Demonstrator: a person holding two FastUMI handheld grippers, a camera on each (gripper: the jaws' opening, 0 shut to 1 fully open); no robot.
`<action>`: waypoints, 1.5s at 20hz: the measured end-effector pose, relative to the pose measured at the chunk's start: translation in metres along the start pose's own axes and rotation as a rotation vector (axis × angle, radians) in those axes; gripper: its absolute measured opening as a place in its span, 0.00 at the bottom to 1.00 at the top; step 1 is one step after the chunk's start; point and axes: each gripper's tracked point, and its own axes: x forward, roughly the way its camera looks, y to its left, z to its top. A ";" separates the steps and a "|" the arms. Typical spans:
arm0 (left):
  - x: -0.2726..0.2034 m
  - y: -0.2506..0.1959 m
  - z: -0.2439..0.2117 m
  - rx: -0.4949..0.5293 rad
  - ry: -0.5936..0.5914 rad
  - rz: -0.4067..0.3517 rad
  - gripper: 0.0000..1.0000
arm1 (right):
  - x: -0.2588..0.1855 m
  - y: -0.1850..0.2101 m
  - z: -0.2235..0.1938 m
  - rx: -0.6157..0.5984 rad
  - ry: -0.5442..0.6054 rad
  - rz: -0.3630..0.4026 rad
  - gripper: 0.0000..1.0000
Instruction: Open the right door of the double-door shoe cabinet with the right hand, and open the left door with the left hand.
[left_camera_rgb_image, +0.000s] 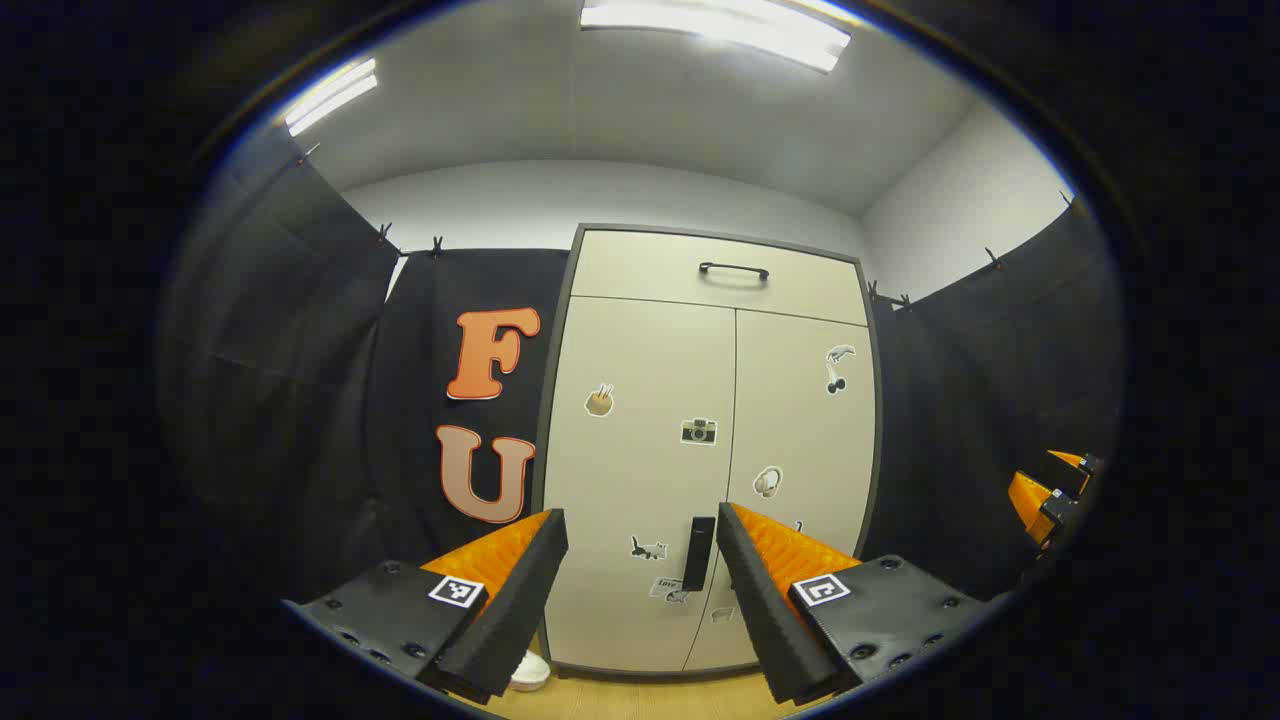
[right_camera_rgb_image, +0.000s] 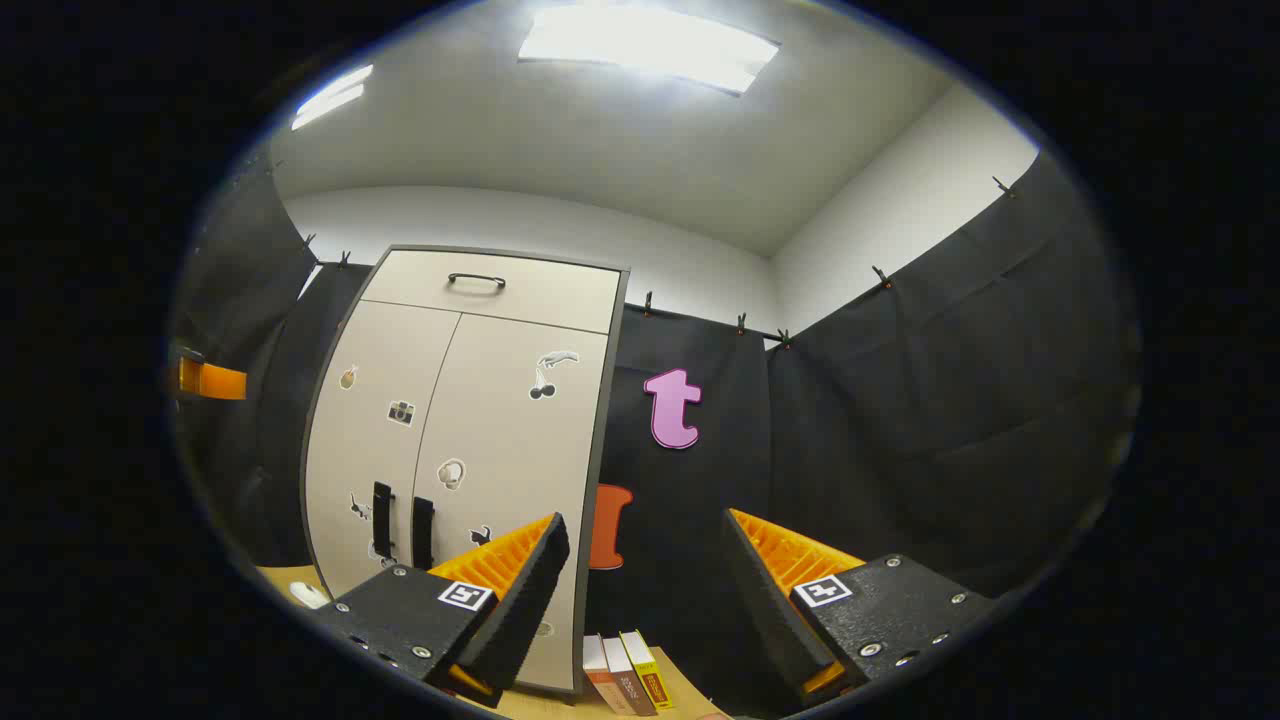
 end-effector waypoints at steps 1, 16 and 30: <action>0.001 -0.001 0.000 -0.001 -0.002 0.000 0.96 | -0.001 -0.002 0.003 0.003 -0.007 -0.006 0.94; -0.009 0.019 0.006 -0.007 -0.007 0.021 0.95 | 0.008 0.022 -0.015 0.100 0.068 0.040 0.94; -0.031 0.074 0.007 0.056 0.007 0.102 0.96 | 0.043 0.152 -0.052 0.202 0.247 0.236 0.94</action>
